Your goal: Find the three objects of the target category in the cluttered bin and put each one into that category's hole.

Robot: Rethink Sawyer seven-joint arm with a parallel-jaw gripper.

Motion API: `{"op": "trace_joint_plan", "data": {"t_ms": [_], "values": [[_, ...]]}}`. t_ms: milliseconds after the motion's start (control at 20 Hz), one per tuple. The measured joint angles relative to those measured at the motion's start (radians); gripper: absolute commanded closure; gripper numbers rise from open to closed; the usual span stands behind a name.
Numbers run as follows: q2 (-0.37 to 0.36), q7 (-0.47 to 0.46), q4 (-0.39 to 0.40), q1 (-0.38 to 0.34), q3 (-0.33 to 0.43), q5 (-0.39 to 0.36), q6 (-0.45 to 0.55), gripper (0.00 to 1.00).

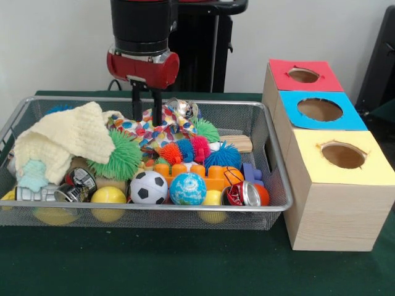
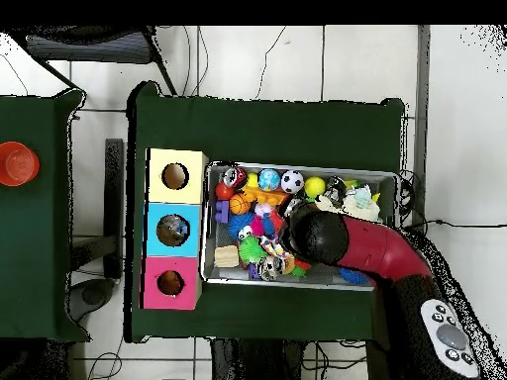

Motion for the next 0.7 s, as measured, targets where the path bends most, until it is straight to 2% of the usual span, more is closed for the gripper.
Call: {"op": "trace_joint_plan", "data": {"t_ms": [700], "values": [[0.075,0.0,-0.036,-0.01,0.023,-0.001,0.0,0.0]]}}
